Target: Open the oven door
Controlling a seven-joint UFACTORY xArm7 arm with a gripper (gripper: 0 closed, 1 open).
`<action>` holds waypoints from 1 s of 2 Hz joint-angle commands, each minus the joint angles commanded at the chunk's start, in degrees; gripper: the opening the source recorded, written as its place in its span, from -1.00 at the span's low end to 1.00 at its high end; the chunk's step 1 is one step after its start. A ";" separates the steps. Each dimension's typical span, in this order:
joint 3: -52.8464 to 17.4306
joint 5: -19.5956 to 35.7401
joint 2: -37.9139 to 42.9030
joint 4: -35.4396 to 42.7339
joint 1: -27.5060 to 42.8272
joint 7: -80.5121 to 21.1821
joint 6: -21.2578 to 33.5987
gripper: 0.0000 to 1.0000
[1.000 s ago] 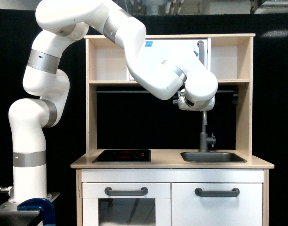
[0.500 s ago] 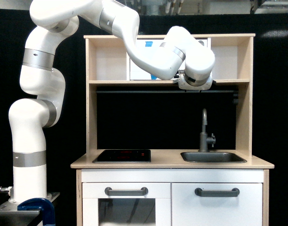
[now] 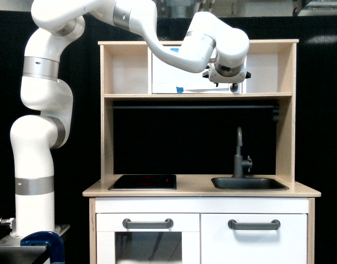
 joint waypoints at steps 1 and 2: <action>1.54 0.17 1.81 6.38 0.91 4.91 -1.58 1.00; 3.44 0.34 3.40 10.00 2.48 7.48 -4.62 1.00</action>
